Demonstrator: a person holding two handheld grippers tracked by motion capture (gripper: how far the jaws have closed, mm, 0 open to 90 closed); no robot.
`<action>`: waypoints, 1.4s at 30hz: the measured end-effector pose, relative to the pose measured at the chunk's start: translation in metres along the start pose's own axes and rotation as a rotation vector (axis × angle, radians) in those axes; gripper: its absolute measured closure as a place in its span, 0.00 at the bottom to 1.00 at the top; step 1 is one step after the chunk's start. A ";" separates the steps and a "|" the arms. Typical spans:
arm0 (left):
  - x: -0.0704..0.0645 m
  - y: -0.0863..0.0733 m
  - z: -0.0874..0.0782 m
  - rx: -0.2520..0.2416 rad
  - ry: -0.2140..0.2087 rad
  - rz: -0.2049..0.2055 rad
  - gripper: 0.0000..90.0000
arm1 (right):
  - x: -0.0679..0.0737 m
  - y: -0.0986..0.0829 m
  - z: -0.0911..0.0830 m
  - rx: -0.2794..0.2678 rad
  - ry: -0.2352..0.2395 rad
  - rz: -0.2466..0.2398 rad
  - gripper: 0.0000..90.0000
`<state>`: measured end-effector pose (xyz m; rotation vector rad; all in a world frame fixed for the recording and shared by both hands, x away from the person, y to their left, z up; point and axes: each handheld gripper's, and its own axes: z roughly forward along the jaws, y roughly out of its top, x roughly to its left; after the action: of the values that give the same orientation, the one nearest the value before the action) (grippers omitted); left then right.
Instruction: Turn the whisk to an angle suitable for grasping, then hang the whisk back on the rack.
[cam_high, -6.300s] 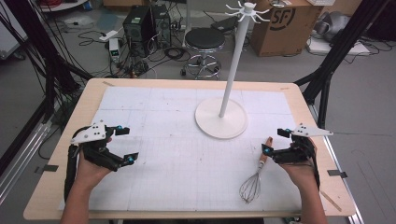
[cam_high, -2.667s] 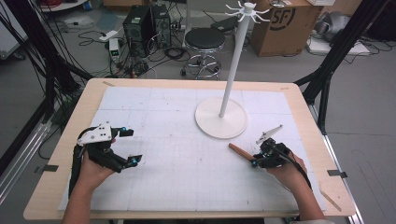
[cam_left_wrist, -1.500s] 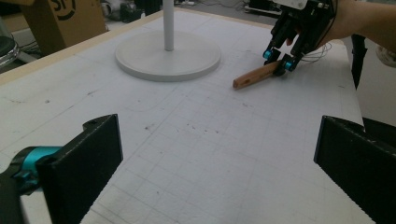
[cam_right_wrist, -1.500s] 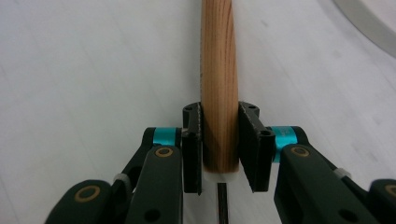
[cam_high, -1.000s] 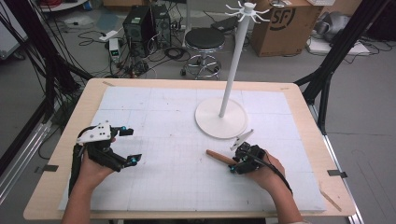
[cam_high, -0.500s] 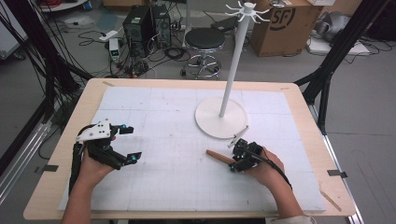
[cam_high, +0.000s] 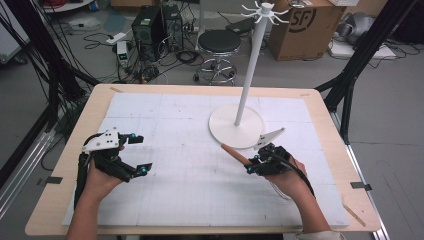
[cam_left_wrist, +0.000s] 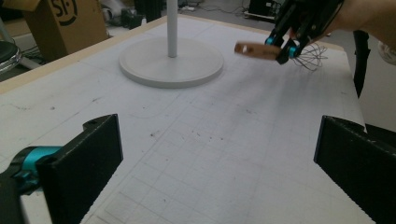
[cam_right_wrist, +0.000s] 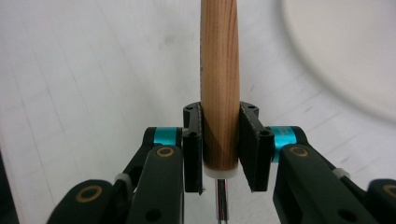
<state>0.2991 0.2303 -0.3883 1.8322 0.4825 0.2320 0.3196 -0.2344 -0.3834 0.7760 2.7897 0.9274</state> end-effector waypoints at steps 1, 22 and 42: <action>0.000 0.000 0.000 -0.001 -0.002 0.001 0.02 | 0.000 0.003 -0.013 -0.069 -0.019 -0.008 0.81; -0.002 0.003 0.000 -0.002 -0.008 0.009 0.02 | -0.011 0.031 -0.078 -0.441 -0.028 -0.008 0.81; -0.002 0.002 0.001 -0.002 -0.011 0.006 0.02 | -0.035 0.083 -0.123 -0.617 -0.036 -0.007 0.81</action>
<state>0.2977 0.2283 -0.3859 1.8327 0.4689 0.2267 0.3557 -0.2603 -0.2380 0.6622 2.2516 1.6255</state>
